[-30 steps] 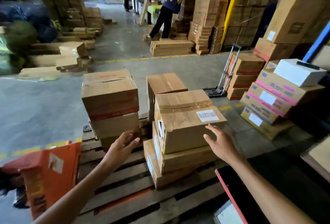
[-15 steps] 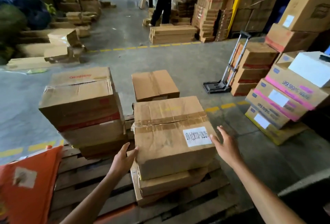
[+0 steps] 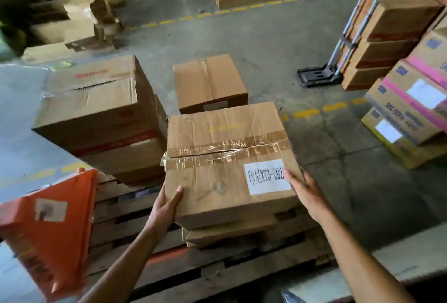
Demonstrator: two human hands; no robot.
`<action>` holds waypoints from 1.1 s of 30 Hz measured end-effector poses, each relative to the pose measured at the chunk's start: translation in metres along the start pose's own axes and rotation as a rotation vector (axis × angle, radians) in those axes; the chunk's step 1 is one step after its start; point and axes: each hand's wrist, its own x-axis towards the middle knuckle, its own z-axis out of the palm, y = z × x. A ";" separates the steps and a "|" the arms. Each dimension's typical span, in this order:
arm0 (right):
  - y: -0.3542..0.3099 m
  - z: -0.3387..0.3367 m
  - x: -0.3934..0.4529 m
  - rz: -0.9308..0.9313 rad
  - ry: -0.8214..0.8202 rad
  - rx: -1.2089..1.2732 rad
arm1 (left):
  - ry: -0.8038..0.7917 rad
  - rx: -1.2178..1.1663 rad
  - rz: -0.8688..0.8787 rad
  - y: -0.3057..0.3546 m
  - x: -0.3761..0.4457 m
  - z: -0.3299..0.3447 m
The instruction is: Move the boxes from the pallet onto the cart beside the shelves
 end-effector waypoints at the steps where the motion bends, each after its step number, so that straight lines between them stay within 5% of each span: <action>1: 0.002 0.000 0.000 0.004 -0.005 0.007 | -0.021 -0.022 -0.016 0.001 -0.001 -0.004; 9: -0.082 0.027 -0.081 -0.121 0.033 0.070 | -0.176 -0.042 0.039 0.044 -0.036 -0.071; 20: -0.132 0.083 -0.311 -0.404 0.475 0.282 | -0.535 -0.081 0.382 0.078 -0.126 -0.171; 33: -0.062 0.048 -0.618 -0.367 0.963 0.346 | -1.030 0.052 0.393 0.046 -0.295 -0.082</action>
